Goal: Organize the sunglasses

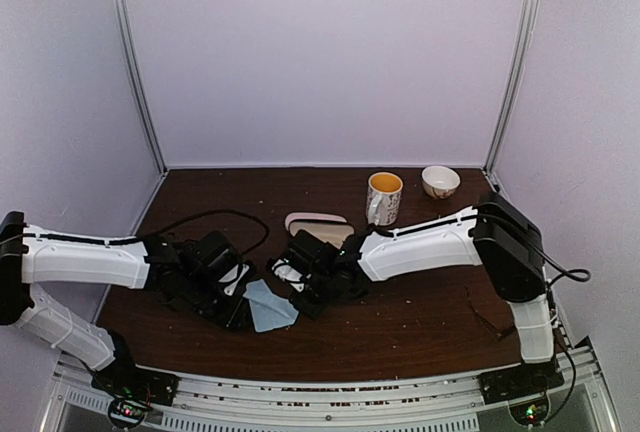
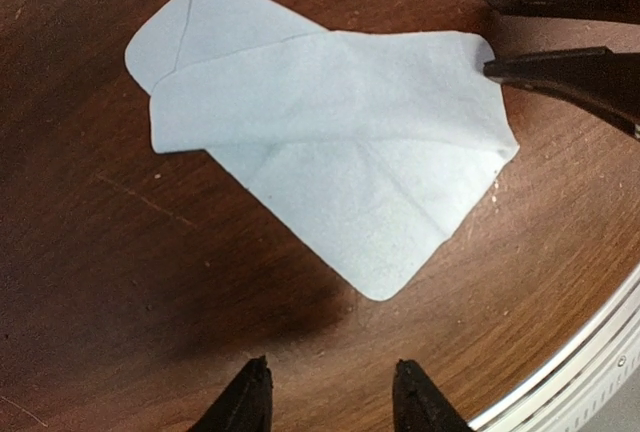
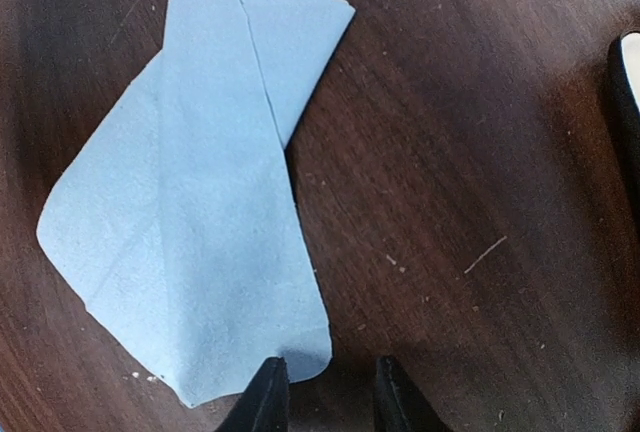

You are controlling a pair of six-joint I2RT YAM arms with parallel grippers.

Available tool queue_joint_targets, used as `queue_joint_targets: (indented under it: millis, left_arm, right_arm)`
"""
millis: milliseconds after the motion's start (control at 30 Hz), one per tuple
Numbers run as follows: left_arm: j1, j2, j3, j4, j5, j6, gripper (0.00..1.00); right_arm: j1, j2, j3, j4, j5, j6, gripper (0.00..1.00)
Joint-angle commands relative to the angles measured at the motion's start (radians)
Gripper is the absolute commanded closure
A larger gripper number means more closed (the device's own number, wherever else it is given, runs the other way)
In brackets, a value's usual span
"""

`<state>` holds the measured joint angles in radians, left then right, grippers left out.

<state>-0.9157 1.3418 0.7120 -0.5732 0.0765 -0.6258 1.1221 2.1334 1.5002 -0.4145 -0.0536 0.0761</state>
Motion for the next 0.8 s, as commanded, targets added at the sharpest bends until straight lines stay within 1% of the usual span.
queue_joint_targets:
  millis: [0,167,233,333,467,600,767]
  left_arm:
    - [0.001,-0.036,-0.015,0.038,0.011,-0.024,0.56]
    - [0.001,-0.055,-0.026,0.034,0.002,-0.037,0.56]
    - [0.001,-0.063,-0.032,0.033,-0.003,-0.042,0.56]
    - [0.001,-0.074,-0.038,0.033,-0.009,-0.050,0.57]
    - [0.001,-0.082,-0.044,0.034,-0.012,-0.059,0.59]
    - [0.001,-0.085,-0.049,0.035,-0.011,-0.064,0.59]
    - [0.001,-0.069,-0.046,0.042,0.000,-0.053,0.59]
  right_arm:
    - [0.016,0.058,0.077,-0.076,0.037,0.006,0.70]
    - [0.022,0.113,0.144,-0.142,0.011,-0.005,0.73]
    - [0.023,0.113,0.147,-0.146,0.006,-0.008,0.77]
    - [0.023,0.113,0.149,-0.155,-0.003,-0.009,0.85]
    - [0.022,0.108,0.150,-0.176,-0.014,-0.005,1.00]
    - [0.019,0.072,0.105,-0.171,-0.017,0.017,1.00]
    - [-0.012,-0.018,-0.007,-0.113,-0.015,0.113,1.00]
